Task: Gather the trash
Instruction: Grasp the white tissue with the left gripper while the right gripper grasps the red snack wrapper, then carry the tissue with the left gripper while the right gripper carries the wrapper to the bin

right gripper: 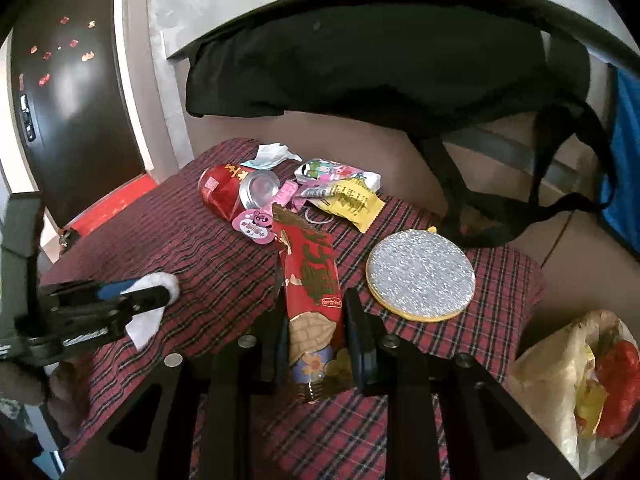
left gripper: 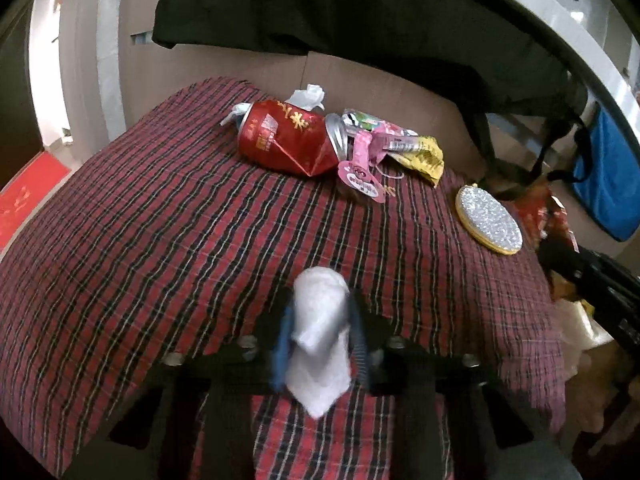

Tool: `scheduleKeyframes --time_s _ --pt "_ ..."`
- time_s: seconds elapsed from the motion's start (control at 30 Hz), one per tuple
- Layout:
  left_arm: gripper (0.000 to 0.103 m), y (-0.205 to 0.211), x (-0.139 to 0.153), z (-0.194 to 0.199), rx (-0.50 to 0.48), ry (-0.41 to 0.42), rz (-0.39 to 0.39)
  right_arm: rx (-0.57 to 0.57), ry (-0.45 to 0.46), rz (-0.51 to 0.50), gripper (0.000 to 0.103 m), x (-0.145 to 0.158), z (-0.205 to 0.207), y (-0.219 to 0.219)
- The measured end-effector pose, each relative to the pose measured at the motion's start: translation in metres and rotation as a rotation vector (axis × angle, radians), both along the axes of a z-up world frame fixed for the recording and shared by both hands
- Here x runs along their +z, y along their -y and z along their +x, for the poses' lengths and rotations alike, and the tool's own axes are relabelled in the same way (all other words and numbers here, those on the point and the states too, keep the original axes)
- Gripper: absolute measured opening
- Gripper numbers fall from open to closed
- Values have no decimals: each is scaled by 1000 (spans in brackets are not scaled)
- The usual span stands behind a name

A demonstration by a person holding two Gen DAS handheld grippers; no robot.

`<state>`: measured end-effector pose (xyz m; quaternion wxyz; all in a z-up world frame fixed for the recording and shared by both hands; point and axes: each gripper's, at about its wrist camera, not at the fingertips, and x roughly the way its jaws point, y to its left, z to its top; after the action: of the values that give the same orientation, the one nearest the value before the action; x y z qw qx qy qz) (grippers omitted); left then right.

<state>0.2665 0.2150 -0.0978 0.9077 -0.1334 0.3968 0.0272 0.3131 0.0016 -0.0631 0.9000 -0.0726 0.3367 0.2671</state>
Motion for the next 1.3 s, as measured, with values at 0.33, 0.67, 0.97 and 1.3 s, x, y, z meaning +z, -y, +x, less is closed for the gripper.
scheduleKeyframes --time_s 0.33,0.67,0.97,1.3 --pt "19 47 73 -13 -21 195 44 -49 68 111 23 40 -12 58" --pt "19 158 156 -26 -181 455 75 -193 228 145 23 97 -38 158" --pt "19 261 157 -10 -313 510 24 -345 304 89 23 111 -51 250" --pt "19 340 133 5 -415 457 -6 -462 277 111 23 99 -54 318"
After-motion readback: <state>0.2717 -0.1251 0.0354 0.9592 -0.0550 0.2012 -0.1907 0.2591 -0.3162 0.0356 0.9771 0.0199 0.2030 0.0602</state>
